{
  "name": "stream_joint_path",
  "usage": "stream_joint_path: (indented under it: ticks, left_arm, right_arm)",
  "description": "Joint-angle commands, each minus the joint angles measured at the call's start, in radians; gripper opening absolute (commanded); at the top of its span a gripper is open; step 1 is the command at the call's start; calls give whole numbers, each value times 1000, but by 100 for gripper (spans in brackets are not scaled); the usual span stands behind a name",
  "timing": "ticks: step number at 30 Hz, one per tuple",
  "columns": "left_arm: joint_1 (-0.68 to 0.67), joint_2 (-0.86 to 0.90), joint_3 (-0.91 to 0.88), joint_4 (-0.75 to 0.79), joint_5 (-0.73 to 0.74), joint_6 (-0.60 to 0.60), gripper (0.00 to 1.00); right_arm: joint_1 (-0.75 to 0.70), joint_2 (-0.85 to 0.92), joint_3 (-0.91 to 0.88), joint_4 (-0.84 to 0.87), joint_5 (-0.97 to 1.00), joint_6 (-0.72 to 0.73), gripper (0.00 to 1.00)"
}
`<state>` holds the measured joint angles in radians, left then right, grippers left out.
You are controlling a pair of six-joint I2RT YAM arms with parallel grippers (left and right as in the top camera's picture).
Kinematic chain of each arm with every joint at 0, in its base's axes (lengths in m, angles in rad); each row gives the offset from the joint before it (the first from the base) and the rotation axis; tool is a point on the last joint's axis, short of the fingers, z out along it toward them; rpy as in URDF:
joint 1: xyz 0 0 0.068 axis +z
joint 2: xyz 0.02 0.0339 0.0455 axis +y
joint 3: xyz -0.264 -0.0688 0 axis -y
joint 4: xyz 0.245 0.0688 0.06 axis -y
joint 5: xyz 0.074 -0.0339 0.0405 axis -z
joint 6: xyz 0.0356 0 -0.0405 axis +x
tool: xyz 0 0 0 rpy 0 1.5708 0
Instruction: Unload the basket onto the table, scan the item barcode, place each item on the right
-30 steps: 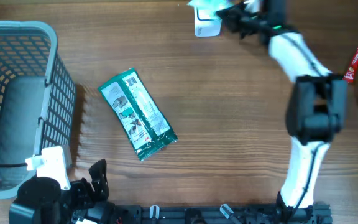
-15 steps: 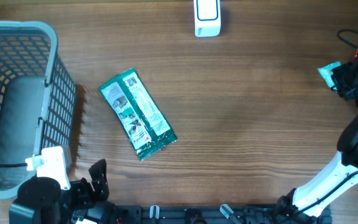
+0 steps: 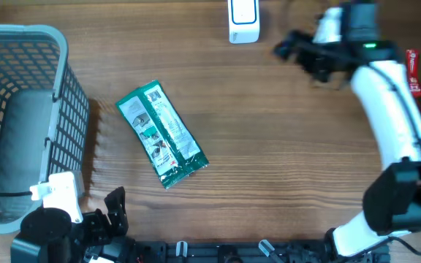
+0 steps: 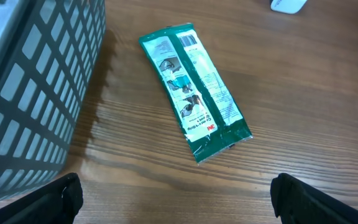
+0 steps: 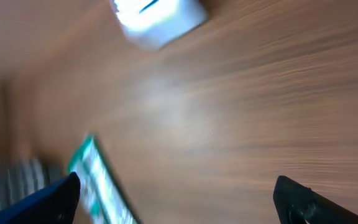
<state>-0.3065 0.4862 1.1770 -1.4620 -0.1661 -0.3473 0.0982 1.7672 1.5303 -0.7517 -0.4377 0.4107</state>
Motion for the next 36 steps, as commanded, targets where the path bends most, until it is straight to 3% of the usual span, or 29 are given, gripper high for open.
stream_joint_path:
  ticks: [1,8,13,14,16,18,19,22,26,29,31,32,34,35,36]
  left_arm:
    - [4,-3,-1,2,2,-9,100]
    - [4,-3,-1,2,2,-9,100]
    - [4,-3,-1,2,2,-9,100]
    - [4,-3,-1,2,2,-9,100]
    - [4,-3,-1,2,2,-9,100]
    - [4,-3,-1,2,2,-9,100]
    - [4,-3,-1,2,2,-9,100]
    - [4,-3,-1,2,2,-9,100]
    - [4,-3,-1,2,2,-9,100]
    - [4,-3,-1,2,2,-9,100]
    - [4,-3,-1,2,2,-9,100]
    - [4,-3,-1,2,2,-9,100]
    - [4,-3,-1,2,2,-9,100]
    - [4,-3,-1,2,2,-9,100]
    - [4,-3,-1,2,2,-9,100]
  right_arm:
    - [222,73,-14,39,18,-238,100]
    - [607,309,-17,119,185,-332,100]
    - [710,390,-17,110,215,-329,100]
    - [720,396,-17,108,249,-301,94]
    - [723,402,-17,91,335,-205,67]
    - [721,403,-18,71,339,-201,52]
    - [720,403,-18,33,401,-188,33]
    - [703,403,-18,-60,584,-119,5]
    - [635,383,38,-142,710,-98,4]
    - [616,311,121,-206,674,-64,4]
    - [622,267,122,-124,375,-72,24]
    - [623,273,101,-53,248,-75,25]
    - [628,289,34,71,211,-70,25]
    - [635,311,-5,134,195,-72,17]
    - [639,326,-13,169,169,-105,16]
